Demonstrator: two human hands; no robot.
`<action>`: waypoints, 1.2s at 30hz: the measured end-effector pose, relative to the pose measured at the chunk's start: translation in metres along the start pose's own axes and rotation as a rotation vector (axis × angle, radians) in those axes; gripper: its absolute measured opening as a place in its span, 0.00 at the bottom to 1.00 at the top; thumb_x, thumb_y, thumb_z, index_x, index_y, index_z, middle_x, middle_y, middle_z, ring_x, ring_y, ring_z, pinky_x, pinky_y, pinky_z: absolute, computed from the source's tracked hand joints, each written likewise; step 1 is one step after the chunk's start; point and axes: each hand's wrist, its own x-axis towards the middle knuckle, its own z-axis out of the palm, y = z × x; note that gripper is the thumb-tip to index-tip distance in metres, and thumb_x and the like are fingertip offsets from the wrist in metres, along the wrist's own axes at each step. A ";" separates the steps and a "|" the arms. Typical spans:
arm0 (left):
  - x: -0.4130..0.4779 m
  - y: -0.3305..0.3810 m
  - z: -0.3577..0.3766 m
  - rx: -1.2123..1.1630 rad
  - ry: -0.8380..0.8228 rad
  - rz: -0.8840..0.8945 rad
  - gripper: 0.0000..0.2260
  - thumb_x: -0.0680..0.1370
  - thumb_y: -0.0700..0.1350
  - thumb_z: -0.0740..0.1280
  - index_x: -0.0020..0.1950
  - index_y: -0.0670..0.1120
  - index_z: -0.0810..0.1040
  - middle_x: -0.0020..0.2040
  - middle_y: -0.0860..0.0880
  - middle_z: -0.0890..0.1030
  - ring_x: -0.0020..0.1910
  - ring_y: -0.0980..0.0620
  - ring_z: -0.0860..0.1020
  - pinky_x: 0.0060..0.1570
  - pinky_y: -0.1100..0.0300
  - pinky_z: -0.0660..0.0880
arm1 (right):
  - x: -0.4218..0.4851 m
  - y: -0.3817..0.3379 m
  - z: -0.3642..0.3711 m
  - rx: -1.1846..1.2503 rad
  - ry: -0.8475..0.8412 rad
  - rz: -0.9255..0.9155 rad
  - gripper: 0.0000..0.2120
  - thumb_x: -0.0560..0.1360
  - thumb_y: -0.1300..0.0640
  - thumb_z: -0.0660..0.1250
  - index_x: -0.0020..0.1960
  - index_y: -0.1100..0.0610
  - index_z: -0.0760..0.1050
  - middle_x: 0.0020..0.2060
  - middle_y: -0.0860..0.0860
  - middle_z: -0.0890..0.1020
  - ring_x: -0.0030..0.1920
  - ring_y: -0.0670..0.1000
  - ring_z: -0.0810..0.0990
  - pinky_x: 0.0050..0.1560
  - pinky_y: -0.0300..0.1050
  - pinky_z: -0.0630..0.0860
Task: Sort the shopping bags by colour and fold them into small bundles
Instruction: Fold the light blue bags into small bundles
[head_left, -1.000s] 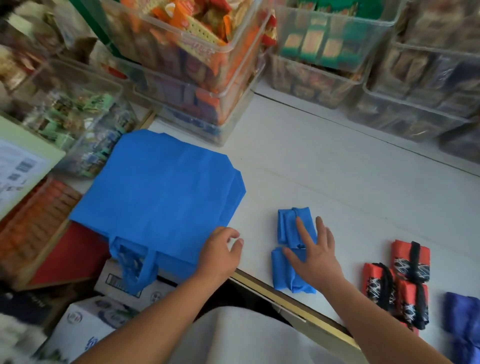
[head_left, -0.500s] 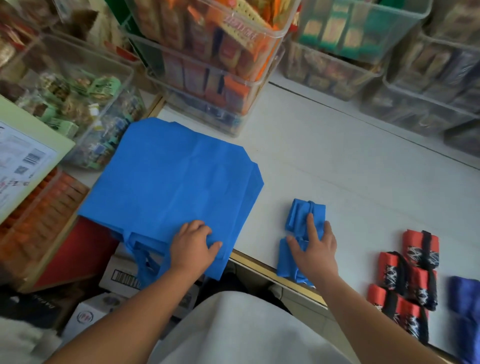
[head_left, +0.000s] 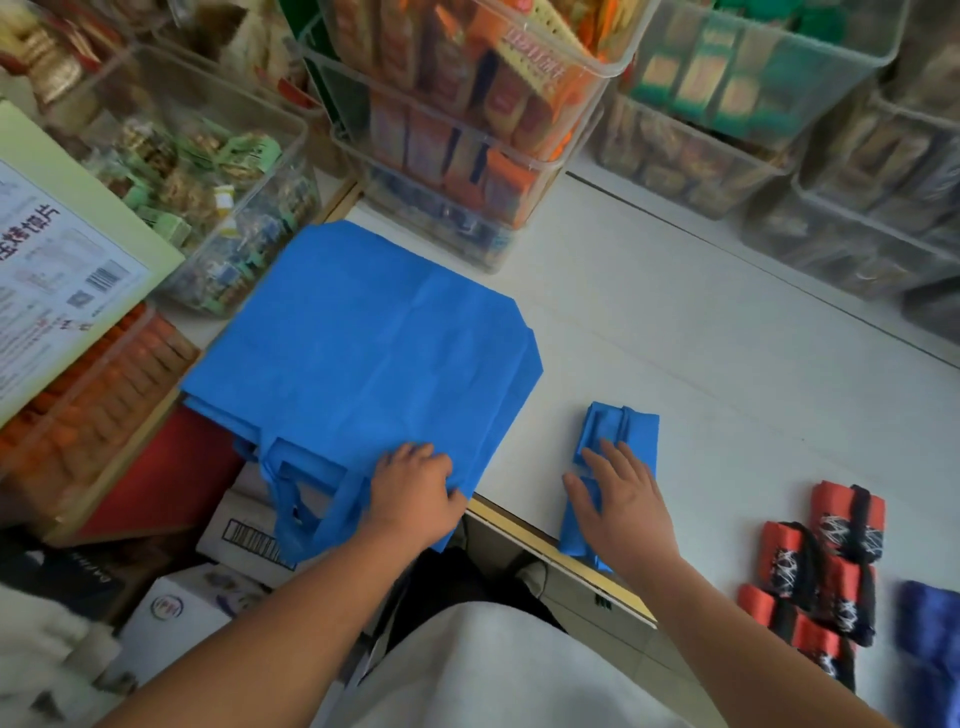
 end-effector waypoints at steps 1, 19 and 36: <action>-0.001 0.002 -0.001 0.021 -0.033 0.011 0.07 0.71 0.52 0.63 0.40 0.50 0.76 0.44 0.51 0.77 0.52 0.45 0.77 0.52 0.49 0.73 | -0.003 0.002 -0.002 0.020 0.004 -0.005 0.28 0.83 0.37 0.53 0.78 0.48 0.66 0.80 0.49 0.62 0.82 0.52 0.53 0.81 0.51 0.51; -0.036 0.114 -0.106 -0.338 0.000 0.224 0.05 0.84 0.47 0.62 0.49 0.51 0.68 0.47 0.46 0.81 0.45 0.43 0.77 0.46 0.48 0.74 | -0.001 -0.002 -0.105 0.262 0.062 -0.586 0.36 0.77 0.48 0.73 0.79 0.36 0.58 0.80 0.44 0.56 0.79 0.46 0.54 0.76 0.44 0.57; -0.018 0.200 -0.205 -0.108 0.260 0.256 0.17 0.84 0.59 0.55 0.63 0.51 0.76 0.59 0.48 0.82 0.60 0.43 0.78 0.60 0.47 0.74 | 0.009 0.024 -0.181 0.602 0.463 -0.353 0.05 0.82 0.57 0.64 0.47 0.51 0.73 0.38 0.48 0.80 0.40 0.48 0.77 0.43 0.48 0.73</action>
